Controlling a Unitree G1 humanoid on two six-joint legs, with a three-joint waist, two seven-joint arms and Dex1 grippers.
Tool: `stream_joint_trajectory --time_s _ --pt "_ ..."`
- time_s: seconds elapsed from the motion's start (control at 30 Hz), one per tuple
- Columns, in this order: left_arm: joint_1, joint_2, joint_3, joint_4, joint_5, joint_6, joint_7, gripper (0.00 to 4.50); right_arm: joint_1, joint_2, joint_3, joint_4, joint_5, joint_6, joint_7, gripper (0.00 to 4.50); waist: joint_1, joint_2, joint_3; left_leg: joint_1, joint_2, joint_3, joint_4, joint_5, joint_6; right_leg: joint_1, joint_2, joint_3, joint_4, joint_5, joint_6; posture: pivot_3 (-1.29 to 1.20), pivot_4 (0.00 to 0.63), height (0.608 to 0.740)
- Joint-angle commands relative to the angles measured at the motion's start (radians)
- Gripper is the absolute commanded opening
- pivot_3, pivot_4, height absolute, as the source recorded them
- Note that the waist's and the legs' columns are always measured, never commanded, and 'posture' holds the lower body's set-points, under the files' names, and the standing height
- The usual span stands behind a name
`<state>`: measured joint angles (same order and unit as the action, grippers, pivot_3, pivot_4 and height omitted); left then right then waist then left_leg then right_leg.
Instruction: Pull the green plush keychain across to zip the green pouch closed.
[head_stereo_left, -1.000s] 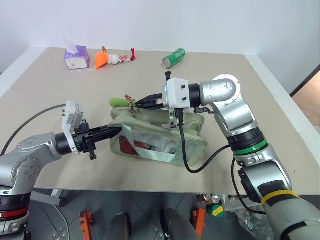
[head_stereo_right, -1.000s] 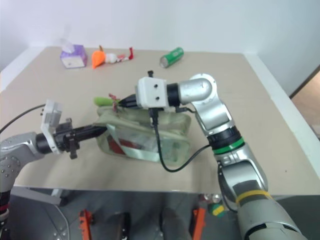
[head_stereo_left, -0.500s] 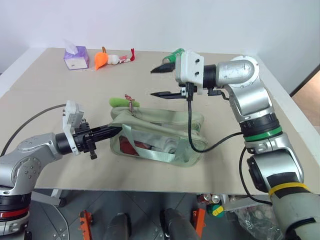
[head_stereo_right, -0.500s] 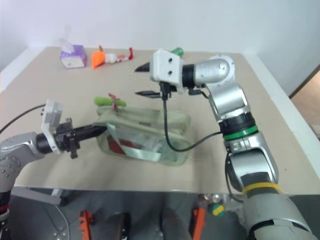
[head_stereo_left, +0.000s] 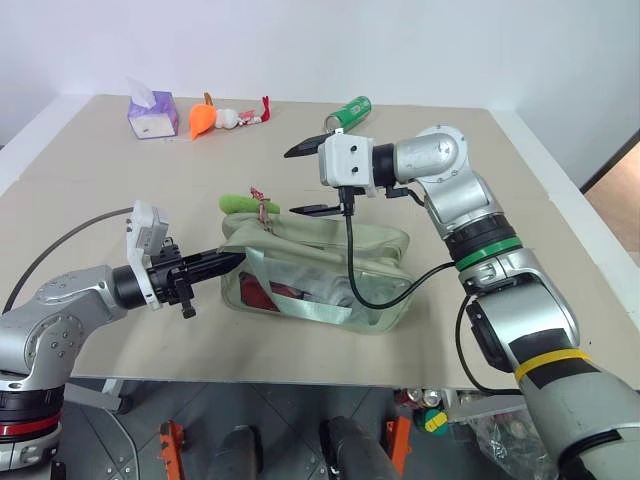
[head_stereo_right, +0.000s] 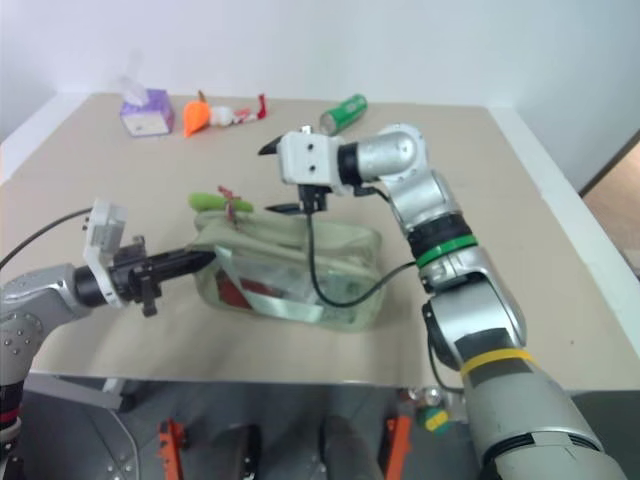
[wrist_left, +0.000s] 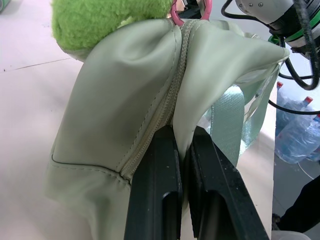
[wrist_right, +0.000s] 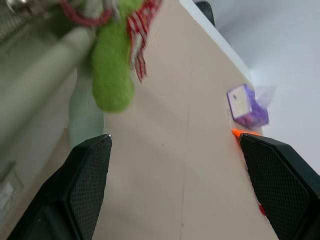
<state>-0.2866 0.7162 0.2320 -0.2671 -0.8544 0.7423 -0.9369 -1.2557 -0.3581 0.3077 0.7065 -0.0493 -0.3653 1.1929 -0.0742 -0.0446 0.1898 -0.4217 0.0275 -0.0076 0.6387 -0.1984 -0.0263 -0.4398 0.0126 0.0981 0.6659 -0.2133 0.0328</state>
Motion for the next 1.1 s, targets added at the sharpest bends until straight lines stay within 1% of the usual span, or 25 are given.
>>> stream_joint_trajectory --time_s 0.03,0.2,0.5,0.57,0.6,0.67,0.7,0.73,0.77,0.93,1.1 --pt "-0.003 -0.006 -0.004 -0.042 -0.015 0.0 0.004 0.0 -0.038 0.028 -0.022 -0.016 0.052 0.017 0.054 4.22 0.0 0.0 0.0 0.0 0.0 0.0 0.0 0.0 0.0 0.0 0.0 0.0 0.0 0.0 0.0 0.0 0.15 0.74" --pt "-0.001 -0.006 -0.005 -0.045 -0.017 0.001 0.009 0.0 -0.047 0.07 -0.029 -0.021 0.087 0.064 0.098 4.22 0.0 0.0 0.0 0.0 0.0 0.0 0.0 0.0 0.0 0.0 0.0 -0.001 0.0 0.0 0.0 0.0 0.15 0.74" --pt "0.002 -0.013 -0.006 -0.052 -0.017 0.0 0.02 0.0 -0.062 0.151 -0.034 -0.013 0.096 0.08 0.087 4.22 0.0 0.0 0.0 0.0 0.0 -0.001 0.0 0.0 0.0 0.0 0.0 -0.002 0.0 0.001 -0.001 0.0 0.15 0.74" --pt "0.006 -0.015 -0.004 -0.056 -0.018 -0.001 0.024 0.0 -0.058 0.163 -0.044 -0.024 0.119 0.09 0.105 3.66 0.0 0.0 0.0 0.0 0.0 -0.001 0.0 0.0 0.0 0.0 0.0 -0.002 0.0 0.001 -0.001 0.0 0.15 0.74" --pt "0.007 -0.016 -0.003 -0.057 -0.017 -0.001 0.025 0.0 -0.056 0.165 -0.046 -0.028 0.127 0.097 0.113 3.47 0.0 0.0 0.0 0.0 0.0 -0.001 0.0 0.0 0.0 0.0 0.0 -0.002 0.0 0.001 -0.001 0.0 0.15 0.74" --pt "0.007 -0.016 -0.003 -0.055 -0.016 -0.001 0.026 0.0 -0.056 0.165 -0.049 -0.03 0.134 0.105 0.119 2.78 0.0 0.0 0.0 0.0 0.0 -0.001 0.0 0.0 0.0 0.0 0.0 -0.002 0.0 0.001 -0.001 0.0 0.15 0.74" --pt "0.007 -0.016 -0.002 -0.055 -0.016 -0.002 0.027 0.0 -0.056 0.165 -0.051 -0.031 0.135 0.108 0.121 2.34 0.0 0.0 0.0 0.0 0.0 -0.001 0.0 0.0 0.0 0.0 0.0 -0.002 0.0 0.001 -0.001 0.0 0.15 0.74" --pt "0.005 -0.016 -0.003 -0.053 -0.016 -0.002 0.027 0.0 -0.056 0.165 -0.053 -0.029 0.137 0.11 0.123 2.09 0.0 0.0 0.0 0.0 0.0 -0.001 0.0 0.0 0.0 0.0 0.0 -0.002 0.0 0.001 -0.001 0.0 0.15 0.74" --pt "0.004 -0.017 -0.003 -0.052 -0.015 -0.003 0.027 0.0 -0.057 0.164 -0.055 -0.028 0.138 0.113 0.126 1.69 0.0 0.0 0.0 0.0 0.0 -0.001 0.0 0.0 0.0 0.0 0.0 -0.002 0.0 0.001 -0.001 0.0 0.15 0.74" --pt "-0.005 -0.02 -0.008 -0.044 -0.01 -0.006 0.026 0.0 -0.057 0.163 -0.06 -0.021 0.136 0.114 0.126 0.02 0.0 0.0 0.0 0.0 0.0 -0.002 0.0 0.0 0.0 0.0 0.0 -0.002 0.0 0.001 -0.001 0.0 0.15 0.74" --pt "-0.012 -0.022 -0.011 -0.036 -0.006 -0.009 0.023 0.0 -0.055 0.159 -0.061 -0.021 0.135 0.113 0.126 0.02 0.0 0.0 0.0 0.0 0.0 -0.002 0.0 0.0 0.0 0.0 0.0 -0.003 0.0 0.001 -0.002 0.0 0.15 0.74"
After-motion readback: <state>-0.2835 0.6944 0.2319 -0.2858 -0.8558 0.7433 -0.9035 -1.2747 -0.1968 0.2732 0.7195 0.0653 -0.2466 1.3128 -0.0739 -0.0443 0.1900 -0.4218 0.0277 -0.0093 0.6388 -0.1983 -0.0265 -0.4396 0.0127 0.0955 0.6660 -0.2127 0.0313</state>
